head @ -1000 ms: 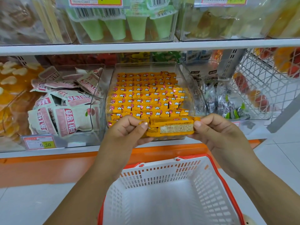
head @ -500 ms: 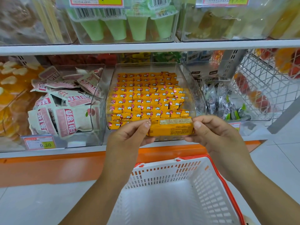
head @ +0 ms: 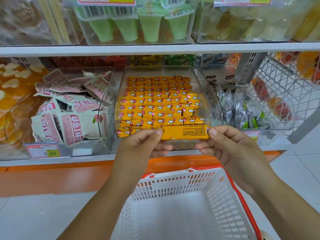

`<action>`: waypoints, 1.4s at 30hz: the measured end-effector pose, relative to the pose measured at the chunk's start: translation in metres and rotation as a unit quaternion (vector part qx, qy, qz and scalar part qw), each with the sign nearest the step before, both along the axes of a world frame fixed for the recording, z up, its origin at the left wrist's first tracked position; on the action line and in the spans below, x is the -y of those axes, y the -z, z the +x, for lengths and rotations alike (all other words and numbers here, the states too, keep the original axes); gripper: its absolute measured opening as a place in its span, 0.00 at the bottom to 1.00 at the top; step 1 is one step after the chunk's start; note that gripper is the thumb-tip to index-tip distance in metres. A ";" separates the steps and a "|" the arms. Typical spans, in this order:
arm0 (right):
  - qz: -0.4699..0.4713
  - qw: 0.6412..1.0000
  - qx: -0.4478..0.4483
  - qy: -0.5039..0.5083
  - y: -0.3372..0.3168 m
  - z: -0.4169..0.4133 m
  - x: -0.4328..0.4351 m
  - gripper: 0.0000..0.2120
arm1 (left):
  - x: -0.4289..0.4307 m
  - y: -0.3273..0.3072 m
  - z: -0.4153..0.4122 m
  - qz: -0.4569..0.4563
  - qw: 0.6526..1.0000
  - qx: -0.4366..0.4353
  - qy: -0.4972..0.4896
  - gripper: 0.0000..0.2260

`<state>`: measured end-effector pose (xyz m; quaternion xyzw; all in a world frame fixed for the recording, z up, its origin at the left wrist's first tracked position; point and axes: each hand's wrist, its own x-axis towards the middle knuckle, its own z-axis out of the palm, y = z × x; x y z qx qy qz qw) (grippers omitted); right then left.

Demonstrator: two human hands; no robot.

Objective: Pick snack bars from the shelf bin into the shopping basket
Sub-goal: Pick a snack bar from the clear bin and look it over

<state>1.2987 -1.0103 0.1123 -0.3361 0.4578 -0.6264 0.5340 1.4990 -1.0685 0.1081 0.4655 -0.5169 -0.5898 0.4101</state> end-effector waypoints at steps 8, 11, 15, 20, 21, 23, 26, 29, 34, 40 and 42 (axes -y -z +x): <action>0.001 0.993 -0.099 0.057 0.004 0.002 0.005 0.21 | 0.013 0.004 -0.015 -0.123 0.979 0.159 0.024 0.09; 0.010 0.980 -0.155 0.124 -0.002 -0.001 0.009 0.11 | 0.024 0.013 -0.025 -0.237 0.933 0.271 0.013 0.13; -0.064 0.951 -0.259 0.158 -0.031 -0.026 0.027 0.08 | 0.043 0.016 -0.048 -0.349 0.860 0.373 -0.002 0.22; -0.052 0.783 -0.612 0.094 -0.066 -0.058 0.073 0.12 | 0.078 0.016 -0.075 -0.370 0.763 0.505 0.160 0.30; -0.047 0.738 -0.670 0.064 -0.070 -0.060 0.082 0.12 | 0.082 0.021 -0.075 -0.371 0.751 0.518 0.175 0.31; -0.040 0.688 -0.724 -0.013 -0.072 -0.061 0.101 0.12 | 0.086 0.029 -0.068 -0.386 0.736 0.528 0.175 0.33; 0.020 0.635 -0.763 -0.120 -0.059 -0.058 0.122 0.09 | 0.085 0.037 -0.058 -0.411 0.723 0.531 0.161 0.28; 0.017 0.561 -0.807 -0.183 -0.042 -0.057 0.134 0.10 | 0.086 0.042 -0.056 -0.426 0.727 0.519 0.147 0.25; 0.048 0.452 -0.859 -0.236 -0.042 -0.052 0.139 0.13 | 0.086 0.041 -0.056 -0.436 0.720 0.520 0.148 0.25; -0.014 0.551 -0.827 -0.114 -0.048 -0.064 0.154 0.11 | 0.090 0.030 -0.064 -0.411 0.742 0.500 0.175 0.31; 0.005 0.501 -0.856 -0.123 -0.046 -0.059 0.163 0.12 | 0.093 0.026 -0.070 -0.398 0.739 0.506 0.196 0.35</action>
